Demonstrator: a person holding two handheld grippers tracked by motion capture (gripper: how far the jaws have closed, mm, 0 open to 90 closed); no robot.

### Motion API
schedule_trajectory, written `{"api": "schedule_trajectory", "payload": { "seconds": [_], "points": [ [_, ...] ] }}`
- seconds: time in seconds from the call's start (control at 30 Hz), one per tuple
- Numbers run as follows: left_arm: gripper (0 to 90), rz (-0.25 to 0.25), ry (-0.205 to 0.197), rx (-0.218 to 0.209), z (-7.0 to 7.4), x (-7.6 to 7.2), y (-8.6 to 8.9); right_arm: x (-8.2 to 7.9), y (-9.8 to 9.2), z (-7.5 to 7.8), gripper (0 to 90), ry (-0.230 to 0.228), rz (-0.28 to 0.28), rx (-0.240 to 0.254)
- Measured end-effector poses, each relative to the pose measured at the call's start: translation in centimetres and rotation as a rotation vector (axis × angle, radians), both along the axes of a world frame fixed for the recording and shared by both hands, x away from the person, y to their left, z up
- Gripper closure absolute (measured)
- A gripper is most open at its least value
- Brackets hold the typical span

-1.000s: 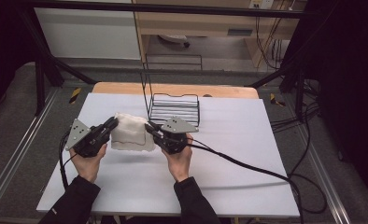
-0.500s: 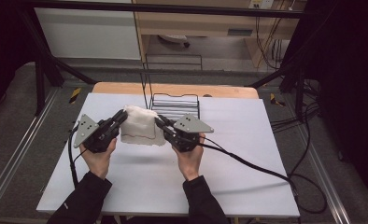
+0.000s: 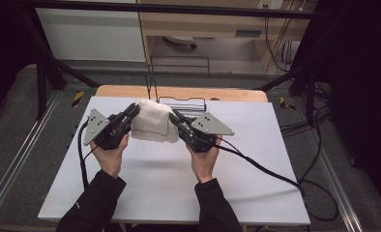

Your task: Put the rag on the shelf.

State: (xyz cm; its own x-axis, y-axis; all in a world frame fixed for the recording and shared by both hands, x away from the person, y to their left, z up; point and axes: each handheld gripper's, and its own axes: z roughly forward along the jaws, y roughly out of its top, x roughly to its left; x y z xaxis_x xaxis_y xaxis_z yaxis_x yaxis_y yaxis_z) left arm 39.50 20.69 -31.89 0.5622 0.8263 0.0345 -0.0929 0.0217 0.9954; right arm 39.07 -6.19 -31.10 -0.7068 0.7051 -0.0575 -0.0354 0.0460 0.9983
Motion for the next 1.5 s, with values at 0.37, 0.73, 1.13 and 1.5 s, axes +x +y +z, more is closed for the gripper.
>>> {"api": "schedule_trajectory", "payload": {
  "seconds": [0.37,0.73,1.13,1.5],
  "points": [
    [84.8,-0.013,-0.044,-0.03,2.3,0.7,-1.2,0.7,-1.3,1.8,83.4,-0.033,-0.013,0.047],
    [84.8,-0.014,-0.093,-0.038,4.4,1.5,-2.2,1.5,-2.3,3.5,83.3,-0.093,-0.034,0.086],
    [84.8,-0.013,-0.109,-0.045,6.4,2.4,-2.8,2.6,-2.7,5.5,83.3,-0.136,-0.052,0.096],
    [84.8,-0.014,-0.131,-0.05,8.4,3.5,-3.4,3.8,-3.0,7.9,83.4,-0.156,-0.08,0.095]
  ]
}}
